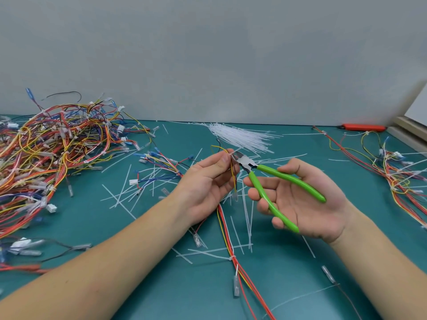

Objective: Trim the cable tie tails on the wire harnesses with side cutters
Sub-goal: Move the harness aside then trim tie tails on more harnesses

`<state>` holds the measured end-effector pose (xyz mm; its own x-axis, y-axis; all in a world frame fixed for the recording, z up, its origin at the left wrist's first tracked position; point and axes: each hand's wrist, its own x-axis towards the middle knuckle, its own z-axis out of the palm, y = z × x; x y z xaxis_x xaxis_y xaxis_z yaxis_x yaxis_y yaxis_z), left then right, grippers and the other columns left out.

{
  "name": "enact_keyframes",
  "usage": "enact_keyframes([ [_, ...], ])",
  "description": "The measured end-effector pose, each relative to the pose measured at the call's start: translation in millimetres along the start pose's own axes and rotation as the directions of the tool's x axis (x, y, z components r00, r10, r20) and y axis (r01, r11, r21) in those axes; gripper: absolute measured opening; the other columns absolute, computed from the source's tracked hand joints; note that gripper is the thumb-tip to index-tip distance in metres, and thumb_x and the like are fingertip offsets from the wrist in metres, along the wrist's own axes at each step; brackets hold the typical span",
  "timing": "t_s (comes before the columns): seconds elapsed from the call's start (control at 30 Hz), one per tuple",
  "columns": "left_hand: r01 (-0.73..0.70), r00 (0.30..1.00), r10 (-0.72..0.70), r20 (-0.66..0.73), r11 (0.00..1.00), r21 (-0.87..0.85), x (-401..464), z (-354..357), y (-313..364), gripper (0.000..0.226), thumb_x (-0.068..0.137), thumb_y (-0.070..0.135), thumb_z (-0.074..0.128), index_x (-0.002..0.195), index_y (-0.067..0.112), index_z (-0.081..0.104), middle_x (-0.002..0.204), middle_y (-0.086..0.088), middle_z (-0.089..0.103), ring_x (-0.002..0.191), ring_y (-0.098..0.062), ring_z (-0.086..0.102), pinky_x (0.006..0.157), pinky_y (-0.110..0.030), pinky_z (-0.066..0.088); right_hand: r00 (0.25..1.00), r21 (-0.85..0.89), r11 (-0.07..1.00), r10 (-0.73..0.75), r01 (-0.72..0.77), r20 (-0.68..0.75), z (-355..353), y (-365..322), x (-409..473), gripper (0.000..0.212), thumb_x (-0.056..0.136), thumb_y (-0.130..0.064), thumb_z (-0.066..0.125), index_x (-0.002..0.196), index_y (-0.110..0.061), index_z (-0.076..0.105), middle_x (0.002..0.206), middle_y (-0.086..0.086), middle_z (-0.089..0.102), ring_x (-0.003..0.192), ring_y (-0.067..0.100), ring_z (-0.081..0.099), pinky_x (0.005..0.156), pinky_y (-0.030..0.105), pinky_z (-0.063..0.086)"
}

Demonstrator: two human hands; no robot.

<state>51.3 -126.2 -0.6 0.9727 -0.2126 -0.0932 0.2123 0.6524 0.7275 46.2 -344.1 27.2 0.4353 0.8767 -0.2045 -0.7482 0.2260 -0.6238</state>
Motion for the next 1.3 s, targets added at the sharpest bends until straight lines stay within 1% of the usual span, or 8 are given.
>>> enact_keyframes([
  [0.27,0.010,1.000,-0.011,0.023,0.999,0.039,-0.7,-0.2,0.4,0.016,0.079,0.018,0.071,0.088,0.020,0.083,0.091,-0.002,0.078,0.076,-0.011,0.074,0.065,-0.021,0.057,0.999,0.134,0.991,-0.018,0.014,0.029,1.6,1.3,2.7,0.046,0.091,-0.014,0.060,0.131,0.008,0.061,0.104,0.022,0.071,0.080,0.032,0.074,0.064,0.044,0.064],
  [0.5,0.014,0.999,-0.015,0.041,0.999,0.047,-0.5,-1.6,0.4,0.015,0.081,0.019,0.071,0.089,0.021,0.083,0.094,-0.001,0.078,0.082,-0.011,0.074,0.080,-0.026,0.052,0.999,0.134,0.990,-0.046,0.042,0.025,-1.9,4.4,5.2,0.044,0.095,-0.015,0.056,0.132,0.008,0.061,0.101,0.019,0.069,0.077,0.028,0.072,0.063,0.039,0.064],
  [0.6,0.013,0.999,-0.016,0.048,0.999,0.051,-0.2,-2.1,0.6,0.015,0.081,0.020,0.070,0.090,0.021,0.083,0.094,-0.001,0.077,0.082,-0.011,0.073,0.079,-0.026,0.052,0.998,0.152,0.988,-0.046,0.040,0.031,-1.8,5.1,5.3,0.044,0.096,-0.016,0.053,0.131,0.008,0.062,0.100,0.019,0.069,0.075,0.027,0.071,0.061,0.038,0.064],
  [0.8,0.018,0.999,-0.020,0.037,0.999,0.051,-0.2,-1.4,0.6,0.018,0.081,0.019,0.071,0.095,0.019,0.081,0.094,-0.002,0.077,0.079,-0.011,0.073,0.082,-0.028,0.049,0.974,-0.003,0.995,-0.103,0.104,-0.204,12.1,9.8,11.0,0.043,0.096,-0.028,0.045,0.105,-0.003,0.079,0.075,0.002,0.062,0.050,0.010,0.058,0.038,0.022,0.052],
  [0.9,0.020,0.999,-0.022,0.027,0.998,0.056,0.0,-0.8,0.9,0.031,0.082,0.018,0.071,0.112,0.013,0.073,0.099,-0.001,0.075,0.080,-0.012,0.072,0.082,-0.028,0.051,0.952,-0.051,0.986,-0.166,0.158,-0.257,19.3,9.6,13.5,0.038,0.093,-0.029,0.051,0.099,-0.007,0.080,0.074,-0.001,0.060,0.048,0.007,0.055,0.037,0.019,0.049],
  [1.1,0.035,0.999,-0.036,0.014,0.998,0.043,-2.0,1.5,1.6,0.020,0.084,0.015,0.071,0.103,0.013,0.075,0.091,0.000,0.075,0.073,-0.010,0.071,0.065,-0.021,0.057,0.906,0.067,0.949,-0.271,0.308,-0.326,11.2,6.4,11.5,0.038,0.093,-0.034,0.053,0.106,-0.005,0.074,0.077,-0.001,0.061,0.054,0.009,0.058,0.044,0.022,0.053],
  [1.17,0.026,1.000,-0.027,0.014,0.997,0.077,-1.8,2.5,1.4,0.018,0.089,0.012,0.069,0.105,0.011,0.075,0.091,-0.001,0.076,0.073,-0.010,0.071,0.066,-0.022,0.058,0.874,0.005,0.937,-0.325,0.350,-0.362,10.3,6.4,12.2,0.037,0.089,-0.036,0.061,0.110,-0.007,0.071,0.081,0.002,0.062,0.061,0.014,0.061,0.051,0.026,0.057],
  [1.3,0.016,1.000,-0.020,0.022,0.990,0.140,-3.1,7.7,3.6,0.015,0.094,0.005,0.066,0.107,0.007,0.073,0.090,-0.003,0.076,0.075,-0.013,0.072,0.069,-0.025,0.060,0.736,-0.378,0.870,-0.477,0.317,-0.480,11.9,17.1,22.8,0.037,0.075,-0.026,0.078,0.106,-0.015,0.061,0.085,0.007,0.062,0.065,0.020,0.059,0.055,0.032,0.054],
])
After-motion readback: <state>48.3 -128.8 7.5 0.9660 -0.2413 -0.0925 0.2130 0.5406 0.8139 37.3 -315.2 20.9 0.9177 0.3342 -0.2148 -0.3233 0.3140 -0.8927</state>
